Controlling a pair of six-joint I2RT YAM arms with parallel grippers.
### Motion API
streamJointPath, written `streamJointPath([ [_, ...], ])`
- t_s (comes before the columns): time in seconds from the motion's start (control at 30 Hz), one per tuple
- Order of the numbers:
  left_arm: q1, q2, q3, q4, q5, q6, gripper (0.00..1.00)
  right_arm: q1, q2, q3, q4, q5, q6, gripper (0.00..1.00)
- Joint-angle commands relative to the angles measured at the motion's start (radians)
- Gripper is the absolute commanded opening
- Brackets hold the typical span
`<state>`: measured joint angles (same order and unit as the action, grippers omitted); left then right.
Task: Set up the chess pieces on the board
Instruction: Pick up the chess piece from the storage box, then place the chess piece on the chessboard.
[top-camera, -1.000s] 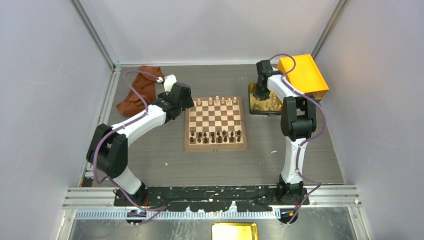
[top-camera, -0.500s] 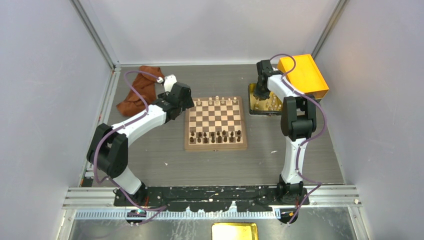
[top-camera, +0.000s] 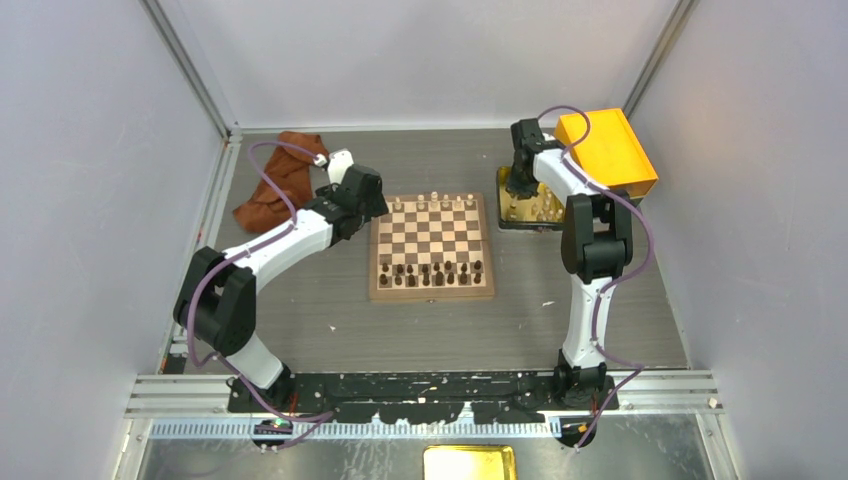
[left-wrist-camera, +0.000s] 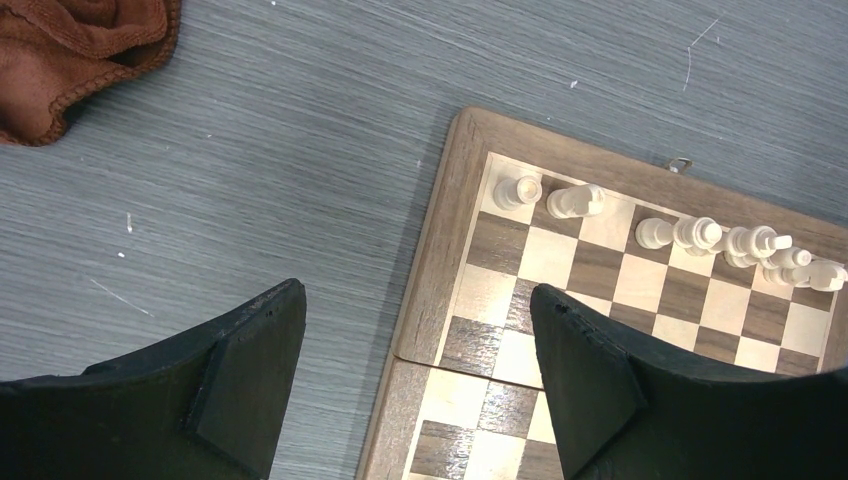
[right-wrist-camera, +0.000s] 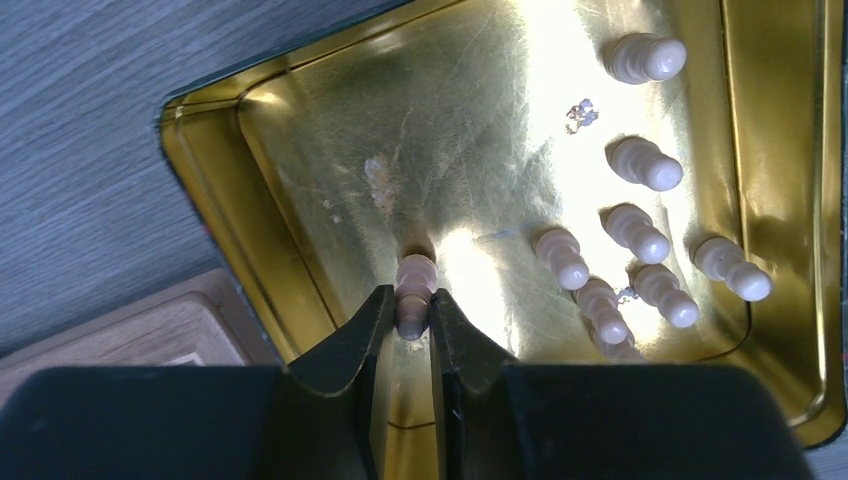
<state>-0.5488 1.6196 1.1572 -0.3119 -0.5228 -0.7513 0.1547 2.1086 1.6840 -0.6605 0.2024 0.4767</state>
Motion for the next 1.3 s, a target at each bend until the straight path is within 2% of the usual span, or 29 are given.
streamJointPath([
  [0.0, -0.003, -0.019, 0.026, 0.010, -0.035, 0.001, 0.83, 0.030, -0.114, 0.046, 0.009, 0.051, -0.009, 0.01],
  [0.3, -0.003, -0.034, 0.016, 0.008, -0.041, 0.000, 0.83, 0.067, -0.152, 0.072, -0.012, 0.082, -0.028, 0.01],
  [0.63, -0.003, -0.065, -0.009, 0.014, -0.048, -0.008, 0.83, 0.213, -0.188, 0.170, -0.062, 0.138, -0.079, 0.01],
  [1.27, -0.002, -0.182, -0.126, 0.035, -0.066, -0.030, 0.84, 0.498, -0.009, 0.468, -0.178, 0.204, -0.103, 0.01],
])
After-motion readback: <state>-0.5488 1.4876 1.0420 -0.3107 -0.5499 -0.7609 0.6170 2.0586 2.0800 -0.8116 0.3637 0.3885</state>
